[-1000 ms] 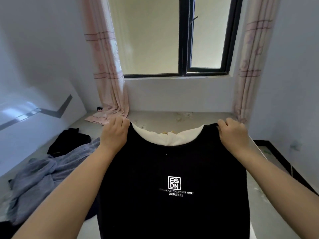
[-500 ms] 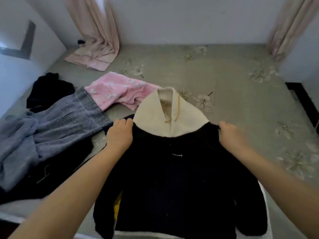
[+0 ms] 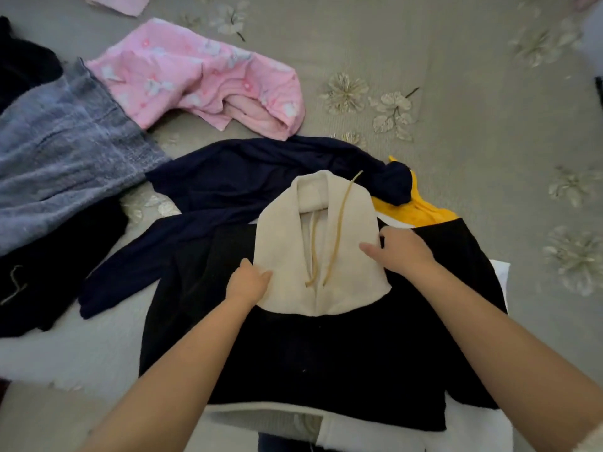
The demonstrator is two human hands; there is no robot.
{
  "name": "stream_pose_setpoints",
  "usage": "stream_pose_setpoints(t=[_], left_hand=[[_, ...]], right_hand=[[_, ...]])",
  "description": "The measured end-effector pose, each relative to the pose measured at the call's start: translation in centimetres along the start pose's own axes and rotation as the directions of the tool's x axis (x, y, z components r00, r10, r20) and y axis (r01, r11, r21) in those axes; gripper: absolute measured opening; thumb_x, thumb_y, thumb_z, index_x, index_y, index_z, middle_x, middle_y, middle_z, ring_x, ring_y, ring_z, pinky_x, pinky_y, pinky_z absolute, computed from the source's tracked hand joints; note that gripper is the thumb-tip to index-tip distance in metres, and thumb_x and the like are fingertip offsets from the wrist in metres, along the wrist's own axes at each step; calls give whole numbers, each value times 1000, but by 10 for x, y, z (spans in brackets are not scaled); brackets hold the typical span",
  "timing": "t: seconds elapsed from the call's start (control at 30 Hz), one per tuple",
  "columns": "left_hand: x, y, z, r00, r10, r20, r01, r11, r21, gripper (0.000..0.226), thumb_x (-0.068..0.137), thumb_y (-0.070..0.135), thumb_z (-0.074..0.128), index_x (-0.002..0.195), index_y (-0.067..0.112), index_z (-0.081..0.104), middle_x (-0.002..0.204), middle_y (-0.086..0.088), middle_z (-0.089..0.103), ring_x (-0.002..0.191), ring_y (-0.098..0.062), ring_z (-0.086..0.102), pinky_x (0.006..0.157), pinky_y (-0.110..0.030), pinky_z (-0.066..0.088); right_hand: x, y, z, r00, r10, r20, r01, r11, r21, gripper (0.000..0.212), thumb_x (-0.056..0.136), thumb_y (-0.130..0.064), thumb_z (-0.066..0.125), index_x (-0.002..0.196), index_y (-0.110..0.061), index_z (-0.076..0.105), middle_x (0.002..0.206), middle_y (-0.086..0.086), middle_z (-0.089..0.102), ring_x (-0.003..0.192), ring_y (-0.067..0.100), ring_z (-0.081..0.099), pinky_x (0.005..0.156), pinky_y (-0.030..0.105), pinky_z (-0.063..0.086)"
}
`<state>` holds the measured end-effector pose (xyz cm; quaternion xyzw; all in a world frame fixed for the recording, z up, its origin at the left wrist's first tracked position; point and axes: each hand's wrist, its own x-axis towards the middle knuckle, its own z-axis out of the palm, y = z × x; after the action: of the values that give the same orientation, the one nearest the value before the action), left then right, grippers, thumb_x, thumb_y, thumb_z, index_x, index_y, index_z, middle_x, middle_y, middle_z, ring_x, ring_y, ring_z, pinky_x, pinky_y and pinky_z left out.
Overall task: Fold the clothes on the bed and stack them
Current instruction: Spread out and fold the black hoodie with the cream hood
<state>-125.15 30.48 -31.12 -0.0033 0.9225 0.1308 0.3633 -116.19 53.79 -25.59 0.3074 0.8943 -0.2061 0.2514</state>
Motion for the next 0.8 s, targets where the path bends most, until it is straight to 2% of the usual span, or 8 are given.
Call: stream_pose_setpoints(t=[0.13, 0.23, 0.33, 0.4, 0.5, 0.57, 0.67, 0.8], left_hand=[[12, 8, -6, 993, 115, -27, -117, 986, -122, 12, 90, 15, 47, 84, 7, 54, 100, -16, 59, 81, -22, 50, 60, -28, 32], [14, 29, -48, 950, 276, -146, -298, 940, -165, 20, 92, 10, 43, 104, 10, 59, 101, -7, 60, 94, -24, 53, 70, -26, 35], [23, 73, -118, 821, 461, -336, -518, 849, -101, 35, 93, 8, 43, 126, 10, 53, 115, -12, 60, 110, -27, 51, 84, -28, 35], [30, 115, -170, 690, 561, -457, -660, 747, -80, 33, 91, 3, 44, 121, 7, 57, 109, -16, 63, 105, -29, 54, 82, -28, 36], [48, 176, -233, 547, 597, -586, -765, 642, -60, 36, 87, -4, 44, 119, 3, 58, 113, -19, 62, 106, -29, 56, 85, -27, 37], [70, 203, -251, 602, 516, -610, -692, 717, -76, 38, 88, 1, 44, 126, 2, 49, 117, -23, 58, 108, -33, 53, 86, -31, 35], [96, 210, -229, 762, 325, -560, -424, 904, -53, 45, 92, 15, 43, 133, 1, 33, 128, -27, 46, 117, -39, 43, 91, -40, 32], [108, 171, -140, 747, 515, -420, -440, 857, 269, 53, 90, 17, 47, 137, 0, 28, 138, -22, 34, 127, -34, 31, 103, -39, 26]], right_hand=[[16, -17, 12, 997, 75, 8, -75, 997, 12, 10, 87, -15, 51, 79, -9, 51, 81, 1, 45, 91, 28, 54, 60, 27, 36], [32, -18, -26, 995, 2, -99, 3, 999, 48, 30, 83, -7, 48, 57, -14, 35, 66, 1, 43, 76, 25, 45, 47, 28, 22], [55, -34, -99, 958, -84, -275, 123, 984, 125, 12, 79, -1, 50, 72, -6, 58, 86, 16, 62, 84, 31, 54, 57, 29, 32], [72, -48, -156, 897, -98, -432, 206, 956, 211, 26, 78, 1, 50, 96, -7, 68, 100, 19, 66, 96, 34, 59, 72, 34, 44], [98, -64, -233, 743, -50, -667, 286, 925, 249, 34, 82, -4, 48, 111, -12, 65, 110, 20, 65, 103, 34, 58, 80, 35, 43], [121, -68, -256, 711, 6, -703, 238, 939, 249, 40, 89, -14, 48, 129, -12, 50, 120, 21, 58, 111, 36, 53, 85, 36, 41], [153, -62, -228, 844, 147, -515, -17, 968, 249, 56, 92, -32, 47, 140, -10, 28, 136, 22, 40, 127, 37, 36, 99, 44, 34], [159, -32, -134, 911, 73, -405, -9, 987, 158, 43, 94, -26, 44, 130, -3, 42, 131, 22, 44, 122, 35, 38, 98, 40, 33]])
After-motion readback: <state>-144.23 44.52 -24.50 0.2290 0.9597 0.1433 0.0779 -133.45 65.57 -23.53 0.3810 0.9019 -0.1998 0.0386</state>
